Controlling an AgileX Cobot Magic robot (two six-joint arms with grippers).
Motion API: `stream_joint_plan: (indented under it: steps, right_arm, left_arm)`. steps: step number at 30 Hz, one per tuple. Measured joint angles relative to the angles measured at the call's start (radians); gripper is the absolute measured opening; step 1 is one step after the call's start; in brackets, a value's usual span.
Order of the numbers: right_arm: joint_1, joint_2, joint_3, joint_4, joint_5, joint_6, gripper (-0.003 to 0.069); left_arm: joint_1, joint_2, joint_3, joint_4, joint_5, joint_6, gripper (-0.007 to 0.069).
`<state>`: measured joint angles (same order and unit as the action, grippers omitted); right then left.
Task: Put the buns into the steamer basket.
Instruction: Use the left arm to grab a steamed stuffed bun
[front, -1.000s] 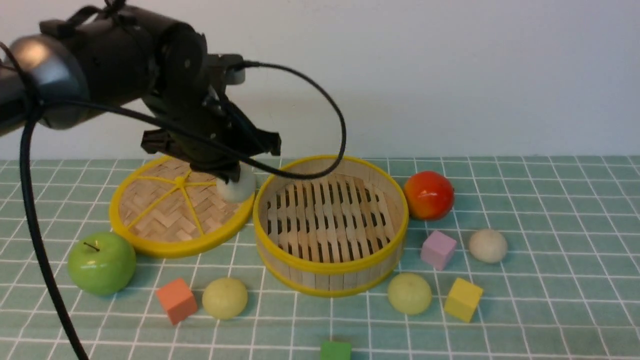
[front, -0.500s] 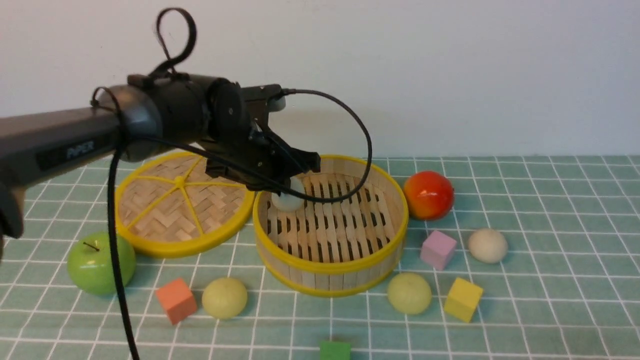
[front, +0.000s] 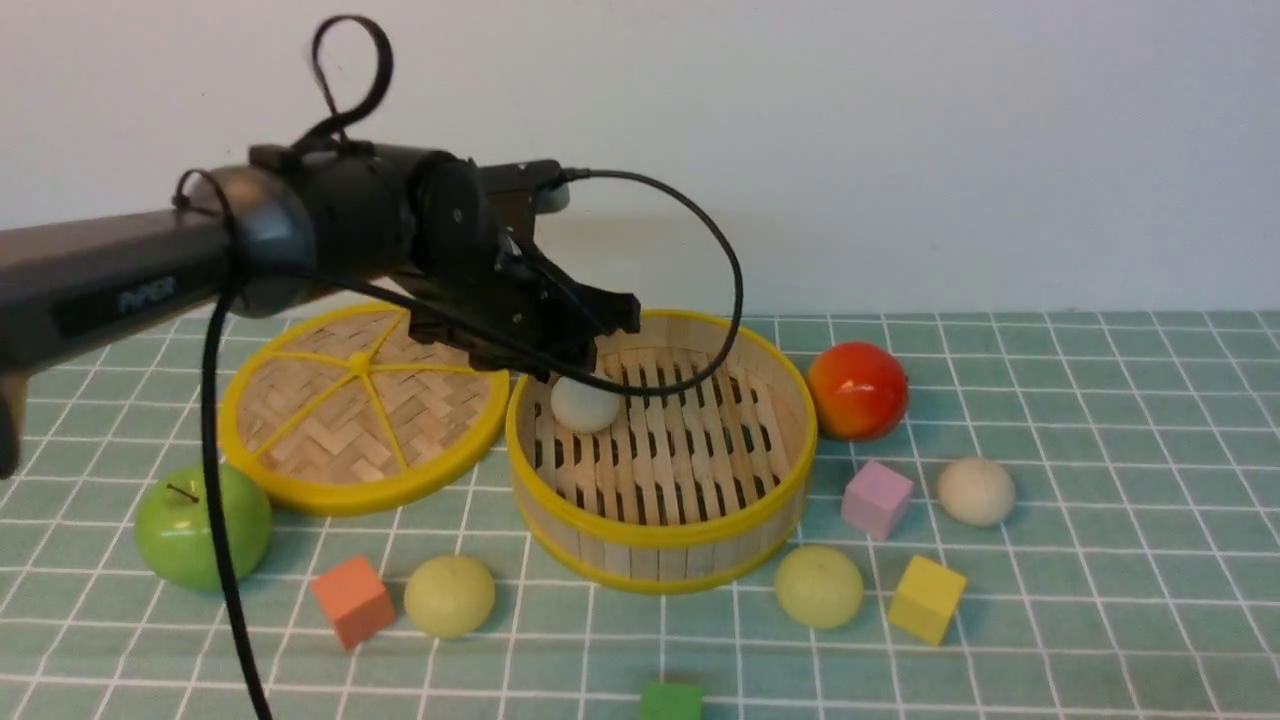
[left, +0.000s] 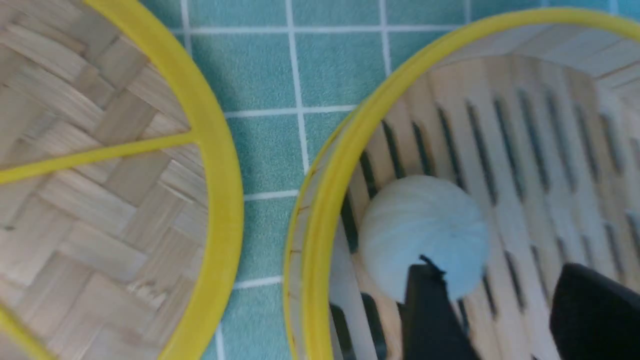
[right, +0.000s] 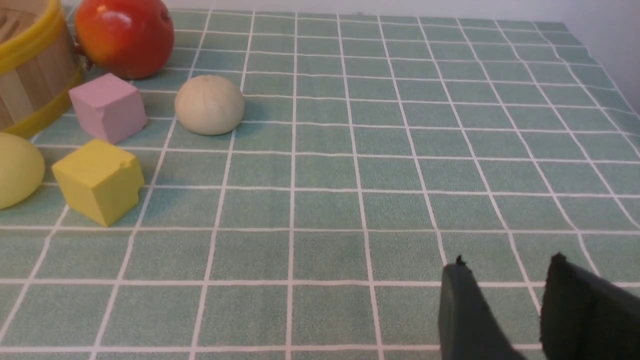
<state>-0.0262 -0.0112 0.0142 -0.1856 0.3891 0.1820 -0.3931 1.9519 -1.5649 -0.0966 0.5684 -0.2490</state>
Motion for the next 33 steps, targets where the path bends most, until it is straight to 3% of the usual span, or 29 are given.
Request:
stream_joint_plan:
  steps: [3,8,15,21,33]
  right_arm:
    - [0.000,0.000,0.000,0.000,0.000,0.000,0.0240]
    - [0.000,0.000,0.000,0.000,0.000,0.000,0.0240]
    - [0.000,0.000,0.000,0.000,0.000,0.000,0.0240]
    - [0.000,0.000,0.000,0.000,0.000,0.000,0.0240]
    - [0.000,0.000,0.000,0.000,0.000,0.000,0.0240]
  left_arm:
    - [0.000,-0.116,0.000,0.044,0.107,-0.001,0.0427]
    - [0.000,-0.323,0.074,0.071,0.256,-0.025,0.0437]
    - [0.000,-0.559,0.438,0.069,0.190,-0.049,0.0398]
    - [0.000,-0.529,0.605,0.068,0.144,-0.049,0.0345]
    - [0.000,-0.276,0.477,0.067,0.170,-0.026,0.0297]
